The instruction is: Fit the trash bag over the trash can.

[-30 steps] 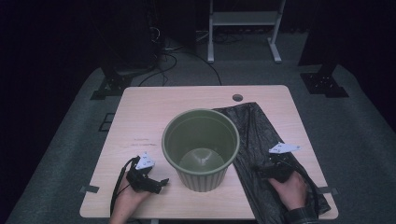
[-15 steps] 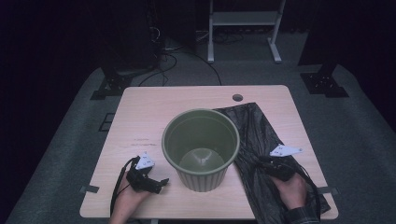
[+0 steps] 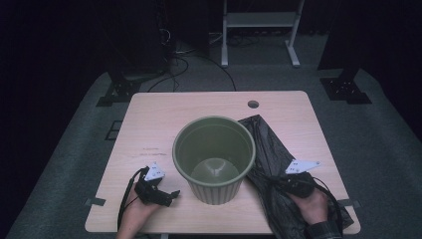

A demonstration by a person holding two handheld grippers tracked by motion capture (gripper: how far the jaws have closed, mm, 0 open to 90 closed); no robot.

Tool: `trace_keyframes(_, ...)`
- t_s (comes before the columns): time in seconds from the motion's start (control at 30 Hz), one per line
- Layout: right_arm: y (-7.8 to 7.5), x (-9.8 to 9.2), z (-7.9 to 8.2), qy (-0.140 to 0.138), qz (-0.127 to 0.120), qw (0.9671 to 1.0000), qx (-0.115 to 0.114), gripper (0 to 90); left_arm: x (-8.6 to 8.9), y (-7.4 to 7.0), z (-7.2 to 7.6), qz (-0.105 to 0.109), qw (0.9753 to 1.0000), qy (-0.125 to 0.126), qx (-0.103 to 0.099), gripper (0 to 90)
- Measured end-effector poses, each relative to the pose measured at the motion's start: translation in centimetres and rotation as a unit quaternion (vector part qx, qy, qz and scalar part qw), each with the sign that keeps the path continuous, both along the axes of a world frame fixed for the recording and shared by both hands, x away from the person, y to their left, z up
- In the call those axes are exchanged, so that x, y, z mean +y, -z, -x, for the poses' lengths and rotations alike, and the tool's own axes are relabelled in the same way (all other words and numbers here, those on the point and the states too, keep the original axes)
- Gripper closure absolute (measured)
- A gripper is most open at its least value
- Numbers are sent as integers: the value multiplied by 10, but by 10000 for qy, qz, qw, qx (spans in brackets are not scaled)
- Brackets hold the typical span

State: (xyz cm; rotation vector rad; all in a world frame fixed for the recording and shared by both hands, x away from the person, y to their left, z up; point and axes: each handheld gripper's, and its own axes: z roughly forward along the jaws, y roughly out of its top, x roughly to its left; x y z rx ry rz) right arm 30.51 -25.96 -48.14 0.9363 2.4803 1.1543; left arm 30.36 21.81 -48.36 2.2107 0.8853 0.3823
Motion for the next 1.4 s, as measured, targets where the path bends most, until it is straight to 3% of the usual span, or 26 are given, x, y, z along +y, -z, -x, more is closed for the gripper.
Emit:
trace_keyframes(0.07,-2,1,5,-109,66,9999,-4,892,0,0,0,2,10000,0,-1,0)
trace_keyframes(0.17,-5,1,8,-100,71,9999,2,710,0,0,0,9,10000,-7,-6,0)
trace_keyframes(0.27,-9,3,9,191,148,9996,-108,463,0,0,0,8,10000,-7,-7,0)
trace_keyframes(0.3,-12,4,6,388,211,9990,-106,319,0,0,0,10,10000,-7,-6,0)
trace_keyframes(0.33,-12,4,6,388,211,9990,-106,319,0,0,0,10,10000,-7,-6,0)
trace_keyframes(0.37,-15,5,1,603,225,9979,-87,270,0,0,0,9,10000,-7,-6,0)
trace_keyframes(0.43,-15,5,-2,672,238,9974,-89,145,0,0,0,10,10000,-7,-5,0)
trace_keyframes(0.5,-16,7,-8,779,279,9966,-39,102,0,0,0,10,10000,-7,-6,0)
trace_keyframes(0.57,-16,10,-14,809,264,9964,-58,3,0,0,0,10,10000,-7,-6,0)
trace_keyframes(0.9,3,29,-38,897,503,9945,221,0,0,0,0,9,10000,-8,-6,0)
trace_keyframes(1.13,3,28,-39,912,464,9944,263,0,0,0,0,9,10000,-9,-8,0)
trace_keyframes(1.3,1,25,-35,913,330,9952,120,217,0,0,0,9,10000,-9,-8,0)
trace_keyframes(1.4,-1,21,-32,828,233,9963,51,502,0,0,0,10,10000,-8,-6,0)
